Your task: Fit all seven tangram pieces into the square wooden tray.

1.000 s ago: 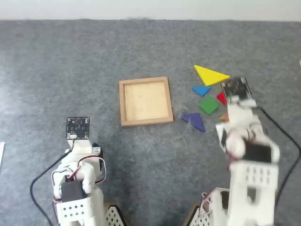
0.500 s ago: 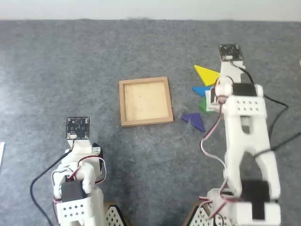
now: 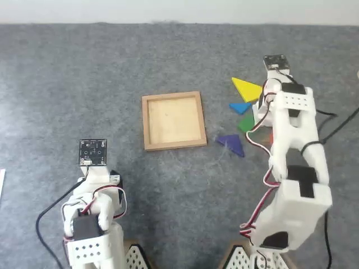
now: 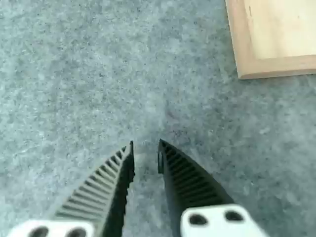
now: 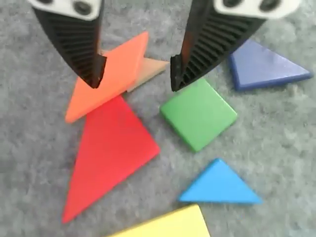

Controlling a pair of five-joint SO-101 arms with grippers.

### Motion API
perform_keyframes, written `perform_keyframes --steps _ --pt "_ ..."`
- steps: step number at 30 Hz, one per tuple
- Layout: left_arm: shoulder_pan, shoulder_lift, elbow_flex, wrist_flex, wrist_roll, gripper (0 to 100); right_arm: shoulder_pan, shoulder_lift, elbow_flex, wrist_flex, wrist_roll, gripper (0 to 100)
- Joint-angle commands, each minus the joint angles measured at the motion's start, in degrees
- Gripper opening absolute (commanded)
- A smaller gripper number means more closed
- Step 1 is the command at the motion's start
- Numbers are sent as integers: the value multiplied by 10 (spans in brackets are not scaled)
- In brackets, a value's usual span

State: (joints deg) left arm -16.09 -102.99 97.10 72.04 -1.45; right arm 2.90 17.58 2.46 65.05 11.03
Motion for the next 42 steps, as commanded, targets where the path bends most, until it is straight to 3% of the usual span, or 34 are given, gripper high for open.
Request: perform_keyframes --steps 1,6,16,23,42 --pt "2 -11 -7 2 0 81 6 8 -47 -9 6 230" --pt "2 -11 -7 2 0 81 -15 36 -76 -7 3 231" --pt "2 -11 -7 2 0 81 -22 115 -164 10 -84 232" --pt "2 -11 -7 2 0 81 -20 129 -184 22 -76 303" --pt "2 -11 -7 2 0 81 1 215 -247 7 -15 303"
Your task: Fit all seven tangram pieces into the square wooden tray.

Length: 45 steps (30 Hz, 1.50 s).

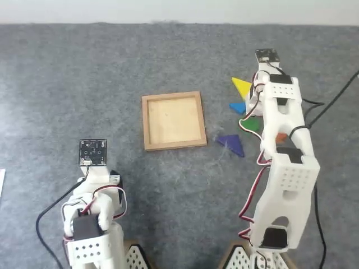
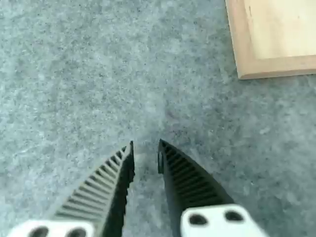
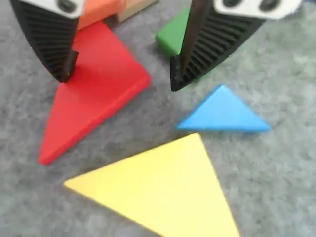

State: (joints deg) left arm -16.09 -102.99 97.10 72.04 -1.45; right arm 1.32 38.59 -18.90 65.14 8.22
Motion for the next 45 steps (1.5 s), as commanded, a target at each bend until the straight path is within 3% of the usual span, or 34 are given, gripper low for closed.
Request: perform_keyframes --steps 1,7,12,25,31,45 --pt "2 -11 -7 2 0 81 18 11 -40 7 14 303" --pt "2 -11 -7 2 0 81 21 40 -82 36 16 295" --pt "2 -11 -7 2 0 81 29 50 -91 37 17 191" --pt "2 -11 -7 2 0 81 30 49 -103 42 48 102" --pt "2 -11 -7 2 0 81 31 48 -113 42 49 4" --pt "2 -11 -7 2 0 81 39 -14 -134 123 43 8"
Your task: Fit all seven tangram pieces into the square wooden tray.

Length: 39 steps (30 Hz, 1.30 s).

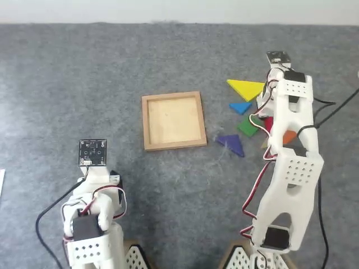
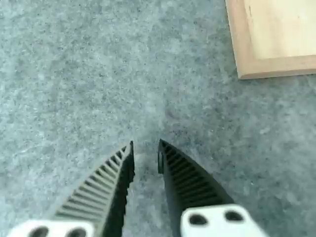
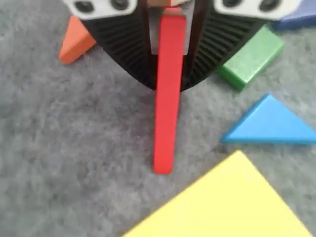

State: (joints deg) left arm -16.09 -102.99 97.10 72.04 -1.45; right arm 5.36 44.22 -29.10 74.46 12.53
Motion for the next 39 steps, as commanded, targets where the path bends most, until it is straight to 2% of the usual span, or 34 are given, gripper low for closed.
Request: perform_keyframes --steps 1,7,12,16,19,23,30,39 --pt "2 -11 -7 2 0 81 -7 -80 -34 45 0 8" --pt "2 -11 -7 2 0 81 -51 -163 -36 121 -4 8" --pt "2 -11 -7 2 0 81 -129 -227 -36 132 -87 8" --pt "2 -11 -7 2 0 81 -245 -236 -36 103 -191 8" --pt "2 -11 -7 2 0 81 -330 -218 -33 56 -222 8" --pt "2 -11 -7 2 0 81 -398 -170 -34 -34 -261 8" --pt "2 -11 -7 2 0 81 -439 -80 -35 -124 -374 8" --pt "2 -11 -7 2 0 81 -459 -41 -36 -134 -377 9"
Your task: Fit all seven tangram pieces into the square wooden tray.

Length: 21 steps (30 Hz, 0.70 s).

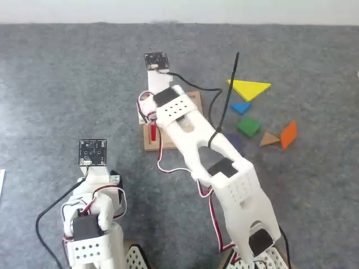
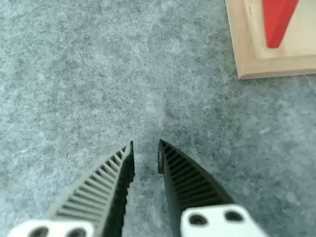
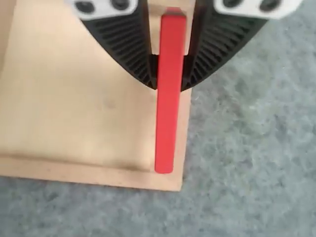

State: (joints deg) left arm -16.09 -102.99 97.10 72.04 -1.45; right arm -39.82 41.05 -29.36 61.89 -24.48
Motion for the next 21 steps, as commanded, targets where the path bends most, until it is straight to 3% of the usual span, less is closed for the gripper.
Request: perform_keyframes --steps 1,9,16,21 --pt "2 -11 -7 2 0 81 -10 -10 -33 -7 -7 9" --pt "2 -11 -7 2 0 81 -13 -5 -33 -12 -4 14" --pt "2 -11 -7 2 0 81 -13 -4 -31 -8 46 199" --pt "2 -11 -7 2 0 81 -12 -7 -31 -7 53 184"
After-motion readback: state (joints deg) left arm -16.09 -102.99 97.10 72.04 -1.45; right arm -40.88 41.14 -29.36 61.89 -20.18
